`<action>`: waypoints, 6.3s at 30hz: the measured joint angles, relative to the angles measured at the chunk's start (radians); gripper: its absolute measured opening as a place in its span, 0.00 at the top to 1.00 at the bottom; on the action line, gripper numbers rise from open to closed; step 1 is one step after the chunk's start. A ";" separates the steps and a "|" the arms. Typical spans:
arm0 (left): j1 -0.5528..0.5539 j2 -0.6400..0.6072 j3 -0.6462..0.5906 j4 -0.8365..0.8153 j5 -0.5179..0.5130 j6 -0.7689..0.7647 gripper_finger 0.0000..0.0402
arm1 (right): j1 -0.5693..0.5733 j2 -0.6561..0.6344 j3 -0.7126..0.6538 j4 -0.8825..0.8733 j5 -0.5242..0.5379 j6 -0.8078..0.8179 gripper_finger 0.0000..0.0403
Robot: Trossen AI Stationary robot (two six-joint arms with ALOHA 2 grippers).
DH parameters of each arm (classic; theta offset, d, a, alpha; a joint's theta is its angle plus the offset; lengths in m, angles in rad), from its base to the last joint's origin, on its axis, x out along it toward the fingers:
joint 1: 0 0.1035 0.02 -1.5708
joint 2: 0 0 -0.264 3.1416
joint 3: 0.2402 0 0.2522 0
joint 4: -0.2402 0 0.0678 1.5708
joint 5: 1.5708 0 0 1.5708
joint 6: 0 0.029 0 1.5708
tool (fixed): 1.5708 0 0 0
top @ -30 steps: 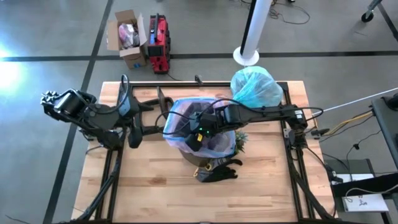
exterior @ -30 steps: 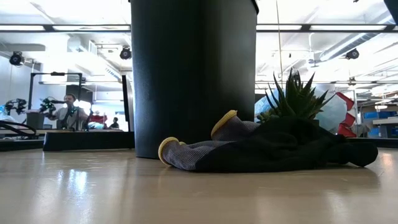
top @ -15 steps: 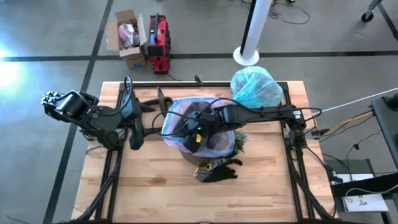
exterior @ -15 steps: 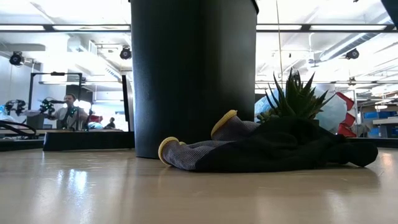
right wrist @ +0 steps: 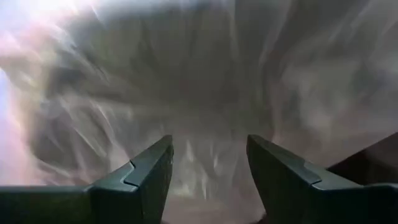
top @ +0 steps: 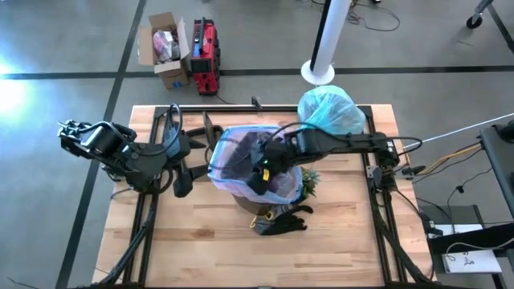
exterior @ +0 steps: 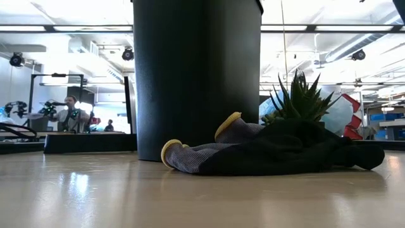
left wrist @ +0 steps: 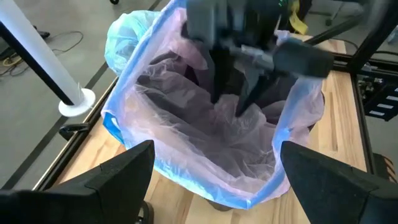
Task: Place trash/remove bag and relplace
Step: Insert the trash bag into the trash bin
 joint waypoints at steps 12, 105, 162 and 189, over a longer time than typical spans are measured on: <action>-0.002 0.001 0.000 0.000 0.032 0.012 0.17 | -0.008 0.117 -0.059 0.154 0.000 -0.039 0.52; -0.023 0.005 -0.184 0.523 0.083 0.021 0.17 | 0.031 -0.446 -0.138 -0.118 0.464 -0.172 0.52; 0.516 -0.019 -0.218 0.161 0.638 0.209 0.17 | -0.293 -0.357 -0.275 -0.031 0.148 -0.080 0.52; 0.507 -0.163 -0.391 0.182 0.788 0.085 0.17 | -0.363 -0.362 -0.485 -0.028 -0.188 -0.165 0.52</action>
